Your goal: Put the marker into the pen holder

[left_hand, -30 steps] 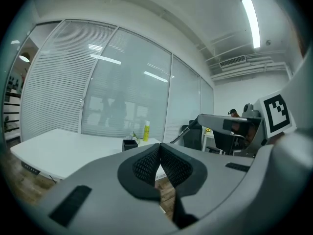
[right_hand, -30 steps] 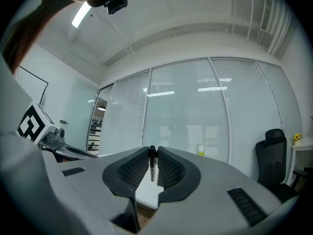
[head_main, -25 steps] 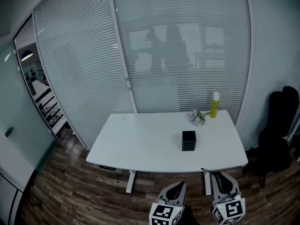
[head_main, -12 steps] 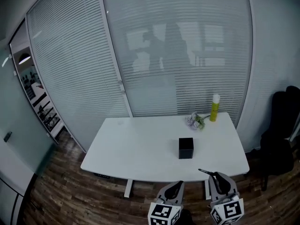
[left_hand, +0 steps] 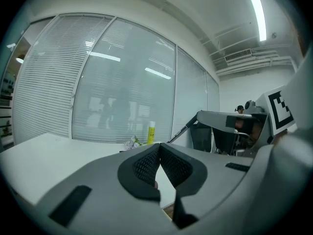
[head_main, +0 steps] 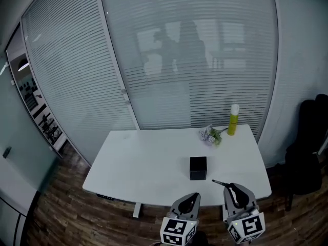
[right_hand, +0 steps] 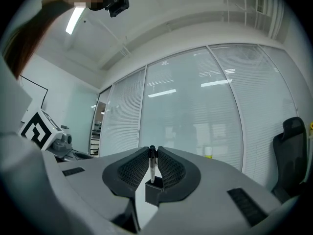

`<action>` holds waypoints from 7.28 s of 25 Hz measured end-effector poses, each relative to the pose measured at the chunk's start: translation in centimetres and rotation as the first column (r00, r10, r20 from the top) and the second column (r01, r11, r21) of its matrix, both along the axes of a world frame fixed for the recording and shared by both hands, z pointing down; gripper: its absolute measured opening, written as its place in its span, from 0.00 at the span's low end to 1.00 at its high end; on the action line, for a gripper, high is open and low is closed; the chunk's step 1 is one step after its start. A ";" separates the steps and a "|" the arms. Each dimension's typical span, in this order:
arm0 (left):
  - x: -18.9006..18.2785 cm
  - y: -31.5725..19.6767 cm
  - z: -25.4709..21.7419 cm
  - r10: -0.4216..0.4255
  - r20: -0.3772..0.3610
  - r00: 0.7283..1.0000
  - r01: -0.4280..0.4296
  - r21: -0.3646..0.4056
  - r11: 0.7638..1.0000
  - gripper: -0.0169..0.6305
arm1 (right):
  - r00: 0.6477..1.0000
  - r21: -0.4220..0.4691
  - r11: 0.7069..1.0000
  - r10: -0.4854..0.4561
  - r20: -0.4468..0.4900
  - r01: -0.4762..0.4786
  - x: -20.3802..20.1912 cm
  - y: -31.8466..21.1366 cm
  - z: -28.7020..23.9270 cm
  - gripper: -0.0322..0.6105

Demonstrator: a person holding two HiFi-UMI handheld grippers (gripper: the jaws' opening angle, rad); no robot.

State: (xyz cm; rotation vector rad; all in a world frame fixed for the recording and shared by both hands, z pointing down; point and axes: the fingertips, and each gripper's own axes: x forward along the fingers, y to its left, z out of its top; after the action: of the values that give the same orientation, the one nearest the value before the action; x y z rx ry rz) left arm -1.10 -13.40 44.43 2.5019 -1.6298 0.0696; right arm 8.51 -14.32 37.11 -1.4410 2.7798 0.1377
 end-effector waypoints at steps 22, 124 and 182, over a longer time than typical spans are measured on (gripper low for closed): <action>-1.0 -6.1 1.1 -0.104 -0.002 0.995 0.104 -0.055 0.993 0.05 | 0.992 -0.008 0.992 -0.125 -0.010 0.125 -1.7 -7.8 0.6 0.18; -6.9 -17.5 5.4 0.080 -0.075 0.994 -0.090 -0.152 0.984 0.05 | 0.918 -0.471 0.877 -0.109 -0.382 -0.092 -9.9 -19.7 19.0 0.21; -3.0 -9.3 2.4 -0.048 0.033 0.998 0.050 -0.078 0.996 0.05 | 0.989 -0.217 0.975 -0.071 -0.133 0.041 -4.3 -12.0 9.6 0.09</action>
State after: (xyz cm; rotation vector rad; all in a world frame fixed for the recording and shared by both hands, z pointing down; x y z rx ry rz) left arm -4.07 -22.71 46.86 2.4130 -1.6649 0.1643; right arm 4.18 -26.34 46.70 -1.4445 3.0274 -0.0665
